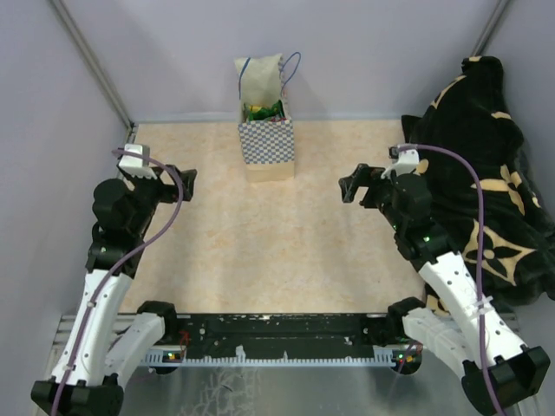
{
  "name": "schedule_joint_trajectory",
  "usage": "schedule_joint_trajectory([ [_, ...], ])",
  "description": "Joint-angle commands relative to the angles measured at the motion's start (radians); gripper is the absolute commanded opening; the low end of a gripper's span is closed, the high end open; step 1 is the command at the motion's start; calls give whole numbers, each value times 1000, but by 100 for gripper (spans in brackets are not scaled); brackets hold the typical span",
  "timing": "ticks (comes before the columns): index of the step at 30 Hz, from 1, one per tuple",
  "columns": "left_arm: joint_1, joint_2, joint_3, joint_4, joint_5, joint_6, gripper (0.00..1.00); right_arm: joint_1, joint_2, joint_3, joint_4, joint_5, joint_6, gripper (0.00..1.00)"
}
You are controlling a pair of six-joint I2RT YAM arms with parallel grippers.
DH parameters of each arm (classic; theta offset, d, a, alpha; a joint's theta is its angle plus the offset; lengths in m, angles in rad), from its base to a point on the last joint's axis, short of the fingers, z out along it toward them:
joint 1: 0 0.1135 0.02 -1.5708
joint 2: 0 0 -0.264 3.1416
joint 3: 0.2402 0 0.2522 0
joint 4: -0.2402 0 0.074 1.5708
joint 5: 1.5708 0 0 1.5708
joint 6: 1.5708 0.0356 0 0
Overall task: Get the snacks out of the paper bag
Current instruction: Adjust the paper bag at the center of the board.
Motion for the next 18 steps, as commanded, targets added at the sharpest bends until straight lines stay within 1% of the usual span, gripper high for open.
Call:
schedule_joint_trajectory([
  [1,31,-55,-26,-4,116,-3,98,18,-62,-22,20,45,12,97],
  [2,36,-65,-30,-6,130,-1,96,20,-75,-31,21,40,2,98],
  [3,40,-73,-32,-9,146,8,68,22,-90,-44,24,24,-20,95],
  [4,43,-85,-31,-20,164,14,47,23,-106,-53,26,8,-47,81],
  [5,47,-98,-32,-25,182,20,36,25,-123,-61,26,0,-63,51],
  [6,49,-115,-35,-25,190,28,24,26,-141,-66,21,-2,-71,36],
  [7,52,-131,-38,-24,192,29,17,27,-157,-71,19,-11,-82,28],
  [8,53,-145,-42,-23,197,29,12,28,-177,-77,21,-20,-91,18],
  [9,55,-156,-42,-24,203,33,8,29,-188,-82,21,-23,-96,12],
  [10,56,-162,-37,-29,207,35,9,29,-201,-86,23,-25,-101,8],
  [11,57,-165,-31,-37,212,33,26,31,-210,-88,23,-27,-107,19],
  [12,58,-167,-25,-46,216,29,50,31,-218,-89,23,-25,-110,53],
  [13,59,-166,-20,-51,220,25,71,31,-225,-92,24,-15,-98,71],
  [14,59,-166,-15,-56,223,21,81,32,-232,-93,22,-1,-82,78],
  [15,60,-165,-12,-62,222,16,89,32,-238,-93,23,7,-72,88],
  [16,60,-165,-9,-65,224,13,94,32,-244,-93,22,11,-64,92],
  [17,61,-166,-8,-68,227,13,95,32,-250,-92,20,13,-62,95],
  [18,61,-168,-8,-70,235,16,81,32,-257,-91,18,13,-58,97],
])
